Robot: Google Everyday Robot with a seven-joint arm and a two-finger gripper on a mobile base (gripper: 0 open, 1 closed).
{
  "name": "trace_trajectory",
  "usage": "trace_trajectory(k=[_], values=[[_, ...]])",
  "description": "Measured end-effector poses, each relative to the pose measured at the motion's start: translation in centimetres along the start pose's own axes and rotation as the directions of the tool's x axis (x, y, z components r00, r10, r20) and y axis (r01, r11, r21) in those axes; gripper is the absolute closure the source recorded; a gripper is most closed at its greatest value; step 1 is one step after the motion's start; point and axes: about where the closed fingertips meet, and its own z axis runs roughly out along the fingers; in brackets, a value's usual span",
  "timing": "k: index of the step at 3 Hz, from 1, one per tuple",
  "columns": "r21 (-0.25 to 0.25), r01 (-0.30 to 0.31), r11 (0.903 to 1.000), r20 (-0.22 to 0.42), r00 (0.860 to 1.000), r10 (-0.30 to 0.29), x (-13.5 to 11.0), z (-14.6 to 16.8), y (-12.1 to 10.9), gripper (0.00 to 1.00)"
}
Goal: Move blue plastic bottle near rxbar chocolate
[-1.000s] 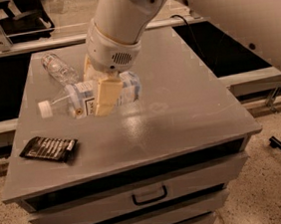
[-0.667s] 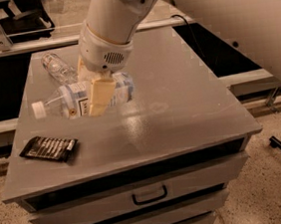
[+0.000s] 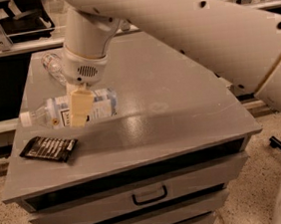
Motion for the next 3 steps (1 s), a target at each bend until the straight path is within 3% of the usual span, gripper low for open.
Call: trace_trajectory(k=[1,2,3], values=[[0.015,-0.090,0.9958,-0.074,0.993,0.091,-1.2,1.7,-0.2,0.59],[0.040,-0.143,0.9890,-0.139,0.979,0.147,-1.5,3.1,-0.4,0.36],[0.054,-0.171,0.9838,-0.162,0.971,0.177,-1.2,4.1,-0.8,0.13]])
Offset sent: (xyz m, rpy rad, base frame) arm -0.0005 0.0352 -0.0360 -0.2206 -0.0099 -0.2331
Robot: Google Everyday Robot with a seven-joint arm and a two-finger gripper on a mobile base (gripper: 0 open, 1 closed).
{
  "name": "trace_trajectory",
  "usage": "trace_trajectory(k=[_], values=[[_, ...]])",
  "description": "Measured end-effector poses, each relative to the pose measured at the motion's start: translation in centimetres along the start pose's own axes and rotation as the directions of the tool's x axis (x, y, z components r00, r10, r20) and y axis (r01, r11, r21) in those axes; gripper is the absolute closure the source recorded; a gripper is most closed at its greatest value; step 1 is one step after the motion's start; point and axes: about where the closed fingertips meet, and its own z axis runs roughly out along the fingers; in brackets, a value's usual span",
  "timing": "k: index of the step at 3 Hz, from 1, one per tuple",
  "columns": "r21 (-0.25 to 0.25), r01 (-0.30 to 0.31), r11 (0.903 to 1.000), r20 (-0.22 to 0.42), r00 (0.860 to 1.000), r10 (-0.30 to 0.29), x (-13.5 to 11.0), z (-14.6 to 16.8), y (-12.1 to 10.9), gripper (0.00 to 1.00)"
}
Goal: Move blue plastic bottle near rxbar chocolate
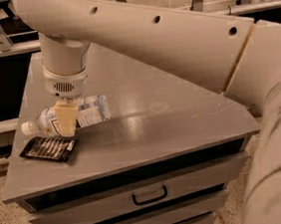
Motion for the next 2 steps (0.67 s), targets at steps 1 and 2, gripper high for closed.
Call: trace_trajectory(k=[1,2], values=[[0.017,0.001,0.9999,0.042,0.999,-0.002,0.36,0.81,-0.36,0.00],[0.017,0.001,0.9999,0.042,0.999,-0.002,0.36,0.81,-0.36,0.00]])
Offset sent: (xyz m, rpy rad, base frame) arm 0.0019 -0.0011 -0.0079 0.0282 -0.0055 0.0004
